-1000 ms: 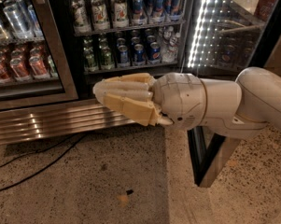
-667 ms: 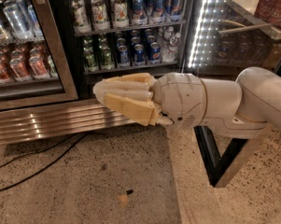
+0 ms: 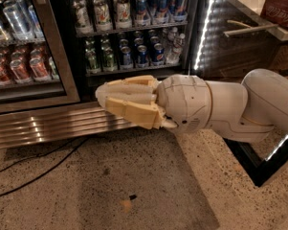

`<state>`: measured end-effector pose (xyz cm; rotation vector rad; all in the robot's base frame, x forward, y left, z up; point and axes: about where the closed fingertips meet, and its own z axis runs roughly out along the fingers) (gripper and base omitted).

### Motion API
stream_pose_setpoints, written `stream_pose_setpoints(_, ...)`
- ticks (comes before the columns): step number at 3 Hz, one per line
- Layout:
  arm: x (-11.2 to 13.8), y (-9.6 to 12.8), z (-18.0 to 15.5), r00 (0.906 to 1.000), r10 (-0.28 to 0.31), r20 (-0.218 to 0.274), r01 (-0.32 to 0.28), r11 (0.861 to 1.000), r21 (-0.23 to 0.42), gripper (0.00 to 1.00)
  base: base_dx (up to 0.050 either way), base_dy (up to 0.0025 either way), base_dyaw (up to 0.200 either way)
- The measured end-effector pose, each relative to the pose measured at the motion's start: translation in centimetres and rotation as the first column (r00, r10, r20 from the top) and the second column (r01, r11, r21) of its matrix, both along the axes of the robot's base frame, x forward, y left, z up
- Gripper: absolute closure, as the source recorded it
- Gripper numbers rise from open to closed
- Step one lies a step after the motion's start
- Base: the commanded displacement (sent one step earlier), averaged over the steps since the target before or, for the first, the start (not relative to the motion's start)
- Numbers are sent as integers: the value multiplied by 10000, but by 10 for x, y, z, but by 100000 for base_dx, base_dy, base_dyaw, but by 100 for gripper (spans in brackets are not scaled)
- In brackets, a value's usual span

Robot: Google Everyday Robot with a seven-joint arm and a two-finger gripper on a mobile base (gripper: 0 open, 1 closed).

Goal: Open right fridge door

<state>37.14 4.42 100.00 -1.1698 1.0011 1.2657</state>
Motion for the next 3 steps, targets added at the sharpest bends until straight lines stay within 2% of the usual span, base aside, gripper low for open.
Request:
stream_pose_setpoints(1, 0, 0, 0, 10000, 1, 0, -1, 10000, 0, 19, 0, 0, 0)
stream_pose_setpoints(2, 0, 0, 0, 10000, 1, 0, -1, 10000, 0, 0, 0, 0, 0)
stream_pose_setpoints(3, 0, 0, 0, 10000, 1, 1, -1, 10000, -1, 0, 0, 0, 0)
